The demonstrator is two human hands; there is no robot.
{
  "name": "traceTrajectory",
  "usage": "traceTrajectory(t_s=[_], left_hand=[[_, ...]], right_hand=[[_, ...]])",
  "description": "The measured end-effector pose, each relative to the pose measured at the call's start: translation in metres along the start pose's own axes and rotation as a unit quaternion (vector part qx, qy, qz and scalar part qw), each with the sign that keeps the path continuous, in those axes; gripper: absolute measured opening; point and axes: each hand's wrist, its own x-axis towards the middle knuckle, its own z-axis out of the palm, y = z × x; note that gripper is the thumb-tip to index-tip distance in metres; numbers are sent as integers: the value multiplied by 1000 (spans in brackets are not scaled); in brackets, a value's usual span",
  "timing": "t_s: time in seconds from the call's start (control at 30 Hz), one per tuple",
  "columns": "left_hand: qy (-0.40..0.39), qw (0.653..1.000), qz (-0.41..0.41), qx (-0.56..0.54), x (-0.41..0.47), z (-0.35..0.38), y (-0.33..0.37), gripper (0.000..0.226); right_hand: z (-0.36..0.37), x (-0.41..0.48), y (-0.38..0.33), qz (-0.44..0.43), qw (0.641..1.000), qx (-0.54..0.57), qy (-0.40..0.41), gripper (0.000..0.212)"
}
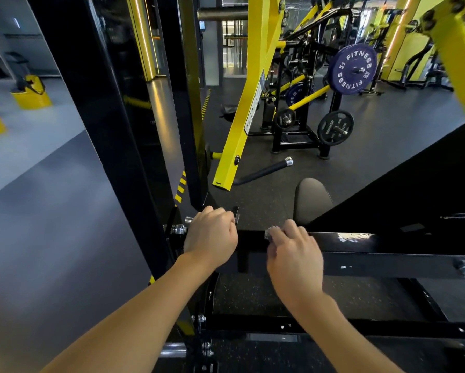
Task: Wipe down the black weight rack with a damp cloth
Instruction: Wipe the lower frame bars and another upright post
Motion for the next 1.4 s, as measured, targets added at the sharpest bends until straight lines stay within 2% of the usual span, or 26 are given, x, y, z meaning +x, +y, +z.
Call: traceTrajectory(t_s=[0.13, 0.17, 0.3, 0.43, 0.6, 0.73, 0.77, 0.9, 0.93, 1.03, 1.07, 1.2, 1.33, 1.4], left_hand=[[-11, 1000, 6, 7, 0, -4, 3, 29], [-16, 1000, 12, 6, 2, -6, 6, 28], [-34, 998, 55, -21, 13, -3, 36, 24], [-55, 997, 44, -10, 13, 12, 43, 29], [-23, 998, 56, -14, 11, 19, 42, 27], [-4, 997, 79, 7, 10, 20, 41, 26], [-3, 997, 82, 6, 9, 20, 40, 25], [-19, 996, 83, -4, 7, 20, 40, 23], [-21, 996, 83, -2, 7, 20, 41, 23], [-36, 995, 93, 0, 7, 19, 41, 23], [-47, 994, 95, 2, 7, 18, 42, 24], [-65, 993, 96, 12, 17, 16, 60, 26], [-111, 990, 89, 9, 17, 25, 79, 27], [-102, 991, 84, -3, 15, 27, 77, 27]], right_hand=[[-8, -10, 9, -91, 996, 12, -21, 23], [-11, -9, 17, -88, 996, 5, -21, 23], [-10, 0, 9, 40, 998, -35, -13, 8], [-2, 7, 0, -33, 998, -27, -43, 6], [-11, 9, 17, 78, 995, -56, -8, 3], [-11, -4, 16, -35, 999, -12, -37, 15], [-15, -3, 25, -40, 998, -9, -42, 18], [-22, -3, 35, 83, 995, -51, 10, 14], [-20, -7, 29, 74, 996, -57, 9, 13], [-21, -18, 28, -38, 999, -32, -16, 16], [-26, -17, 36, -45, 998, -33, -23, 18], [-31, -1, 45, 78, 994, -81, -10, 9], [-17, 4, 34, -3, 996, -84, -40, 6], [-22, 8, 48, 28, 994, -93, -44, 5]])
